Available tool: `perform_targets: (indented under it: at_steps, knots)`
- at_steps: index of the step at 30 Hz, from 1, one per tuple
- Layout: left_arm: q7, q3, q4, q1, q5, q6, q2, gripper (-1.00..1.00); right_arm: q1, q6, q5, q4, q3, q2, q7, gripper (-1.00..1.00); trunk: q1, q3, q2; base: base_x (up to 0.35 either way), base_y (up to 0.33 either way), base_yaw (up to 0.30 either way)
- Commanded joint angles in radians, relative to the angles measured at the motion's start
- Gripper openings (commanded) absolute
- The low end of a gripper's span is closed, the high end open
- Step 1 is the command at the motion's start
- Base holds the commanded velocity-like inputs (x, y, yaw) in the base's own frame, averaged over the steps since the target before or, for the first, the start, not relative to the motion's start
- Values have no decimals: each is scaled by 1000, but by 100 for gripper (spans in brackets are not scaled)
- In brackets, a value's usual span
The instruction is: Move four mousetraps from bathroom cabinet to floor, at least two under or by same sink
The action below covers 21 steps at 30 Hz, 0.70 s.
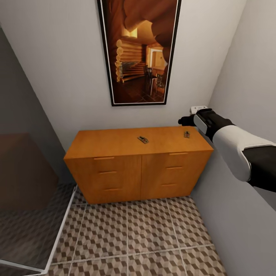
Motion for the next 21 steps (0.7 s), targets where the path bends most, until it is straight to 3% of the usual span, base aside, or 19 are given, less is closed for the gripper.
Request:
perform_targets:
  at_steps: [1,11,21]
  knots:
    - [7,-8,4,-2,-1,-6,0,100,-1,5,-10,0,8,-1,-3,100,1,-2,-2,324,0,0]
    - [7,-8,5,-2,-1,-6,0,100,-1,-4,-10,22,8,-1,2,100,1,-2,-2,301,0,0]
    - [7,-8,5,-2,-1,-6,0,100,-1,-67,-10,58,8,-1,4,100,1,-2,-2,63,0,0]
